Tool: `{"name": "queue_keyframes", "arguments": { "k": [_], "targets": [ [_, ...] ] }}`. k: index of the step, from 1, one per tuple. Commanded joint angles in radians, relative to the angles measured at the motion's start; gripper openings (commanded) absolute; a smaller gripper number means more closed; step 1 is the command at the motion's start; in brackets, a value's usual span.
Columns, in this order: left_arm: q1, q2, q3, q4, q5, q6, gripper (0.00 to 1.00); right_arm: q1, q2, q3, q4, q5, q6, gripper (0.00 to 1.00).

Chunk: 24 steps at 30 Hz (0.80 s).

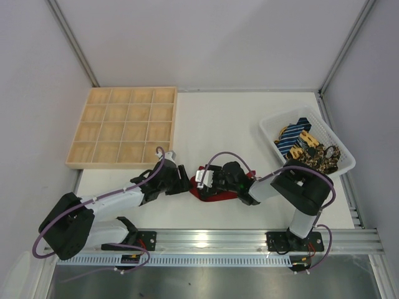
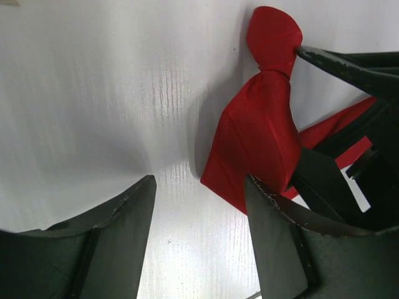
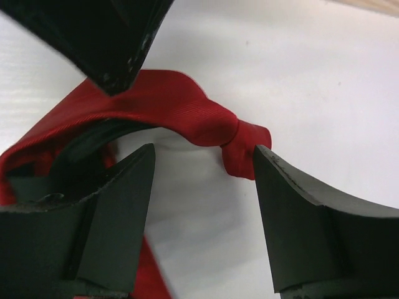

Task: Roll the ties
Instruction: Roll the tie

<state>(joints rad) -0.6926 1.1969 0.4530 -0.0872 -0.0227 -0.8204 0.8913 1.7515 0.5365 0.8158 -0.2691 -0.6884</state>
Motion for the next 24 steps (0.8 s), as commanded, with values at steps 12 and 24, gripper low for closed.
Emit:
{"name": "queue_keyframes", "arguments": {
  "k": [12, 24],
  "targets": [
    [0.004, 0.003, 0.023, 0.032, -0.005, 0.0, 0.65, -0.02, 0.115, 0.105, 0.115, -0.021, -0.111, 0.69],
    [0.005, -0.006, 0.007, 0.038, -0.011, 0.0, 0.65, 0.006, 0.098, 0.131, 0.023, 0.039, -0.14, 0.29]
  ]
}}
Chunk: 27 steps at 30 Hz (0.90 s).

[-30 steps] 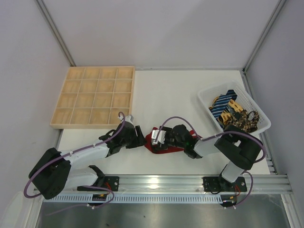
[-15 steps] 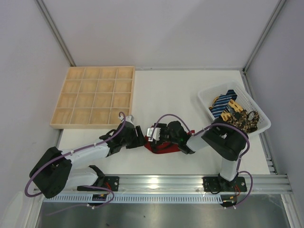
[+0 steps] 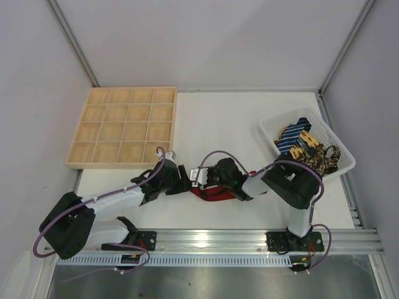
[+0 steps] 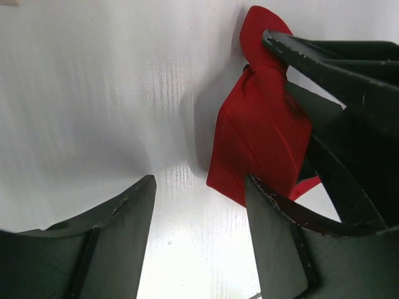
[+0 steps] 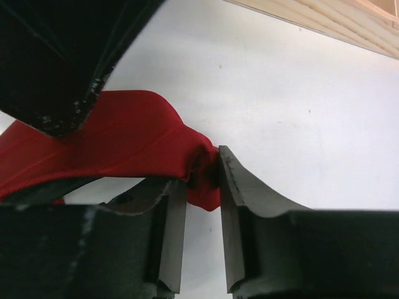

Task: Roll the ties
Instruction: Roll the tie

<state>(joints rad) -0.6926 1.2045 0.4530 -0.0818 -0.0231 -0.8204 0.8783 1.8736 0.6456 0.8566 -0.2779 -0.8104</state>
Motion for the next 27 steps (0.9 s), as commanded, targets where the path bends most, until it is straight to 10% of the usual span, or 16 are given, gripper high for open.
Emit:
{"name": "queue_keyframes", "arguments": {
  "k": [1, 17, 27],
  "targets": [
    [0.005, -0.017, 0.004, 0.034, -0.009, 0.0, 0.65, 0.045, -0.04, 0.014, -0.031, 0.066, -0.036, 0.27],
    [0.005, -0.046, -0.043, 0.062, 0.014, -0.006, 0.64, 0.32, -0.156, 0.199, -0.612, 0.798, 0.232, 0.15],
    [0.005, -0.117, -0.065, 0.059, 0.038, -0.029, 0.64, 0.34, -0.269, 0.247, -0.896, 0.8, 0.822, 0.15]
  ]
}}
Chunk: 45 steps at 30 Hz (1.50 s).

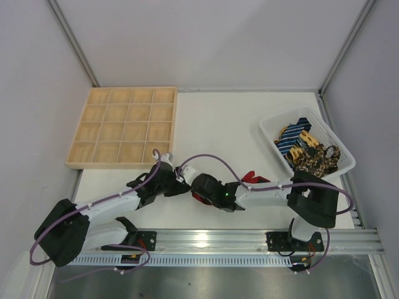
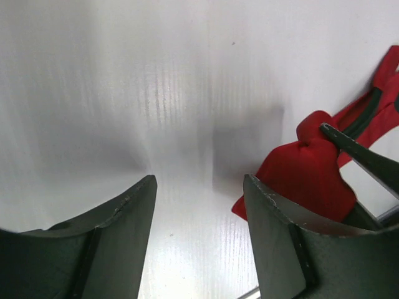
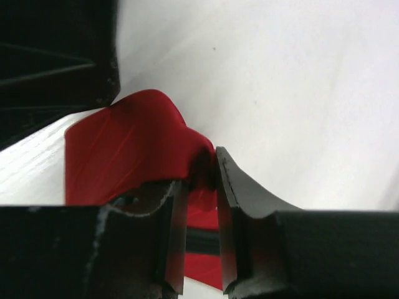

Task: Roll the ties
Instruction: Roll the tie

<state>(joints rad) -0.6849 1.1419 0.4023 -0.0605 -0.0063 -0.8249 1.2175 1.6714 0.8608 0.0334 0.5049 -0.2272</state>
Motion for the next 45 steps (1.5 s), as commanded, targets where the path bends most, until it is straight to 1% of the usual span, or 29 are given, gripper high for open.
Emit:
{"name": "queue_keyframes", "arguments": {
  "k": [1, 2, 4, 6, 11, 12, 13, 14, 15, 18, 19, 22, 24, 28, 31, 34, 36, 41, 45],
  "targets": [
    [-0.004, -0.067, -0.016, 0.034, 0.019, -0.026, 0.64, 0.004, -0.074, 0.018, -0.073, 0.008, 0.277, 0.15],
    [-0.002, -0.082, -0.02, 0.03, 0.019, -0.032, 0.64, 0.004, -0.091, 0.011, -0.07, -0.009, 0.334, 0.15],
    [-0.004, -0.125, -0.029, 0.027, 0.011, -0.04, 0.64, 0.008, -0.114, -0.009, -0.046, -0.029, 0.387, 0.16],
    [-0.002, -0.161, -0.04, 0.027, 0.009, -0.049, 0.64, 0.011, -0.137, -0.039, -0.011, -0.048, 0.446, 0.19],
    [-0.004, -0.188, -0.036, 0.021, 0.032, -0.042, 0.64, 0.013, -0.148, -0.094, 0.005, -0.062, 0.593, 0.19],
    [-0.004, -0.188, -0.037, 0.028, 0.04, -0.037, 0.64, 0.013, -0.153, -0.104, 0.016, -0.069, 0.659, 0.19],
    [-0.002, -0.182, -0.034, 0.034, 0.052, -0.034, 0.63, 0.013, -0.156, -0.118, 0.026, -0.08, 0.692, 0.19],
    [-0.002, -0.18, -0.031, 0.04, 0.084, -0.022, 0.63, 0.013, -0.16, -0.132, 0.037, -0.078, 0.725, 0.19],
    [-0.004, -0.176, -0.031, 0.048, 0.097, -0.019, 0.63, 0.016, -0.171, -0.159, 0.058, -0.075, 0.796, 0.19],
    [-0.007, -0.182, -0.039, 0.057, 0.137, -0.011, 0.62, 0.031, -0.191, -0.19, 0.074, -0.052, 0.871, 0.2],
    [-0.008, -0.186, -0.04, 0.056, 0.14, -0.007, 0.62, 0.04, -0.203, -0.197, 0.069, -0.022, 0.905, 0.2],
    [-0.015, -0.196, -0.051, 0.094, 0.17, 0.009, 0.63, 0.065, -0.219, -0.194, 0.039, 0.027, 0.931, 0.22],
    [-0.019, -0.182, -0.049, 0.105, 0.195, 0.029, 0.63, 0.071, -0.226, -0.19, 0.028, 0.033, 0.937, 0.23],
    [-0.036, -0.165, -0.063, 0.149, 0.233, 0.044, 0.61, 0.128, -0.251, -0.206, 0.017, 0.144, 0.954, 0.22],
    [-0.054, -0.177, -0.095, 0.203, 0.249, 0.043, 0.57, 0.168, -0.252, -0.223, -0.004, 0.225, 1.008, 0.23],
    [-0.085, -0.188, -0.097, 0.194, 0.246, 0.059, 0.56, 0.198, -0.288, -0.267, -0.017, 0.276, 1.095, 0.24],
    [-0.097, -0.185, -0.091, 0.18, 0.244, 0.07, 0.56, 0.22, -0.326, -0.321, 0.012, 0.306, 1.155, 0.24],
    [-0.107, -0.176, -0.072, 0.172, 0.268, 0.107, 0.55, 0.252, -0.369, -0.39, 0.048, 0.316, 1.261, 0.23],
    [-0.107, -0.15, -0.034, 0.157, 0.285, 0.145, 0.55, 0.295, -0.413, -0.459, 0.132, 0.304, 1.313, 0.22]
  ]
}}
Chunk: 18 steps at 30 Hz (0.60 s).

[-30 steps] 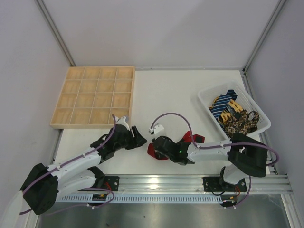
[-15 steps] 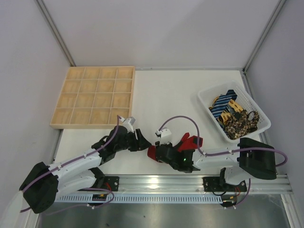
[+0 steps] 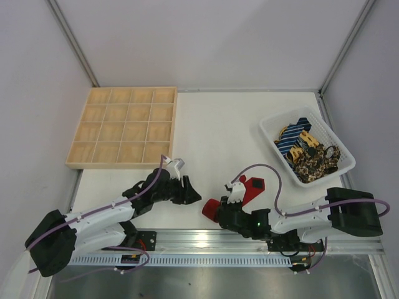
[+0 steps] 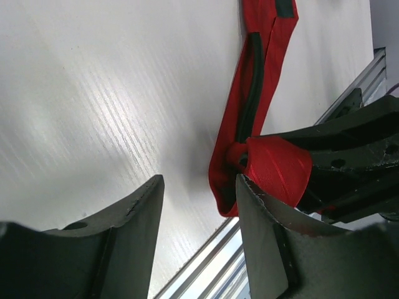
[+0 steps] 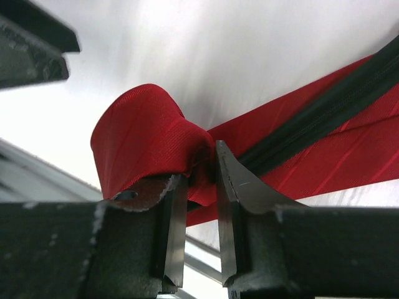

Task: Roll the ties
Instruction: Roll the tie

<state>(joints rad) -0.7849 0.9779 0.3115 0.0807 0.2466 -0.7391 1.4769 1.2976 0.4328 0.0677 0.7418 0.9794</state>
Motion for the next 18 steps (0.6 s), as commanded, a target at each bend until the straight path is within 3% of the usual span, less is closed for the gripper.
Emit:
{"name": "queue_keyframes", "arguments": {
  "k": [1, 8, 18],
  "targets": [
    [-0.005, 0.025, 0.076, 0.013, 0.039, 0.073, 0.55, 0.04, -0.044, -0.066, 0.136, 0.059, 0.102, 0.22],
    [-0.005, 0.117, 0.132, 0.056, 0.106, 0.084, 0.56, 0.105, -0.107, -0.169, 0.296, 0.085, 0.197, 0.21],
    [-0.056, 0.281, 0.21, 0.076, 0.145, 0.099, 0.55, 0.201, -0.21, -0.23, 0.159, 0.157, 0.413, 0.23]
  ]
}}
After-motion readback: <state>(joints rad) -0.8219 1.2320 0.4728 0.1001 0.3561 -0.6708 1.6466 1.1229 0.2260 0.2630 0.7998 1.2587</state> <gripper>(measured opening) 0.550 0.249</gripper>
